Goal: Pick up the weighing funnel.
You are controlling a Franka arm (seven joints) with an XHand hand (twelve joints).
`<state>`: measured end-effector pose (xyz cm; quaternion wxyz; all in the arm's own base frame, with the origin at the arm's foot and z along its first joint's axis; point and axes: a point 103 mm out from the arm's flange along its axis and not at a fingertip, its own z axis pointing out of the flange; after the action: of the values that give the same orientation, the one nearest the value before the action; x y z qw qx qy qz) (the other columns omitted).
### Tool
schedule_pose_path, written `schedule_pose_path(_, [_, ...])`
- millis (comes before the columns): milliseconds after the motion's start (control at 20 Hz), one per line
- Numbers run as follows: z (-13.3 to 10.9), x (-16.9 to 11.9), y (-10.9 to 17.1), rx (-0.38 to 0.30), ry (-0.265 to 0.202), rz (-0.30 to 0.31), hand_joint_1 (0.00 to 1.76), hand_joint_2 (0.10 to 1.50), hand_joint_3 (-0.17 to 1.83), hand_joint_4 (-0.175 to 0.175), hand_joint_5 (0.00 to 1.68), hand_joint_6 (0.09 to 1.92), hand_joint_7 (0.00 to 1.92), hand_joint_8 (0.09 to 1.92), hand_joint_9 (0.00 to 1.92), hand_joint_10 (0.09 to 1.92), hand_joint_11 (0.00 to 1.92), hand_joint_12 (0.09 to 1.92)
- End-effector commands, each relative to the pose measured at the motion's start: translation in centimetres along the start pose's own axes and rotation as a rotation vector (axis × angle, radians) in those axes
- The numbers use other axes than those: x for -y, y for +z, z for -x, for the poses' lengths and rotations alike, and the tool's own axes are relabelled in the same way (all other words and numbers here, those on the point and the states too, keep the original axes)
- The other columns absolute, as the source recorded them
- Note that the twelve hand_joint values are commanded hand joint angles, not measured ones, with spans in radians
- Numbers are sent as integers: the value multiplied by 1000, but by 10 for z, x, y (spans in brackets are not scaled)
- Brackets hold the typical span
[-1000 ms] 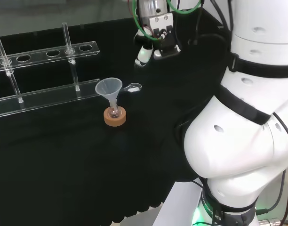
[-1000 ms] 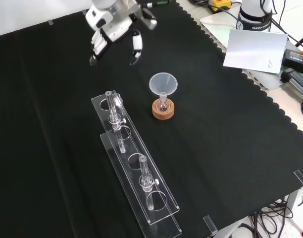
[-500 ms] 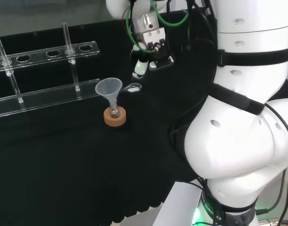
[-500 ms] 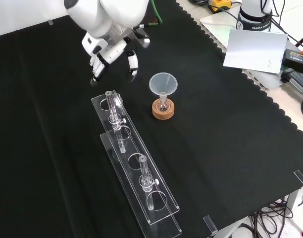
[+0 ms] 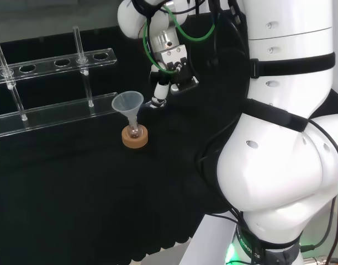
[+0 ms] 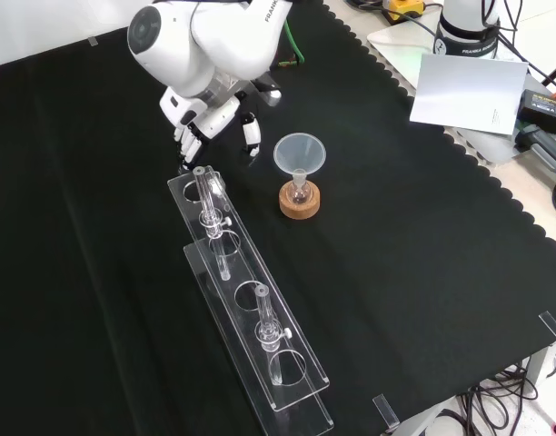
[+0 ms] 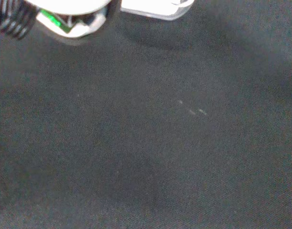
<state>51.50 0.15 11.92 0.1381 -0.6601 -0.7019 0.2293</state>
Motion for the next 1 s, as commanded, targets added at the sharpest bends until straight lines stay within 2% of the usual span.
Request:
schedule_pose_path(50, [-5, 0, 9, 12, 8, -4, 879, 540, 677, -12, 615, 118, 369, 661, 595, 585, 424, 1342])
schedule_pose_path(600, [1, -10, 19, 38, 33, 11, 884, 542, 671, -11, 624, 133, 379, 658, 615, 575, 436, 1338])
schedule_pose_path(800, [1, -17, 21, 38, 27, 7, 891, 543, 668, -13, 615, 134, 382, 657, 620, 571, 441, 1334])
schedule_pose_path(1000, [-1, -23, 23, 50, 7, 29, 897, 548, 661, -17, 604, 148, 403, 656, 637, 556, 457, 1316])
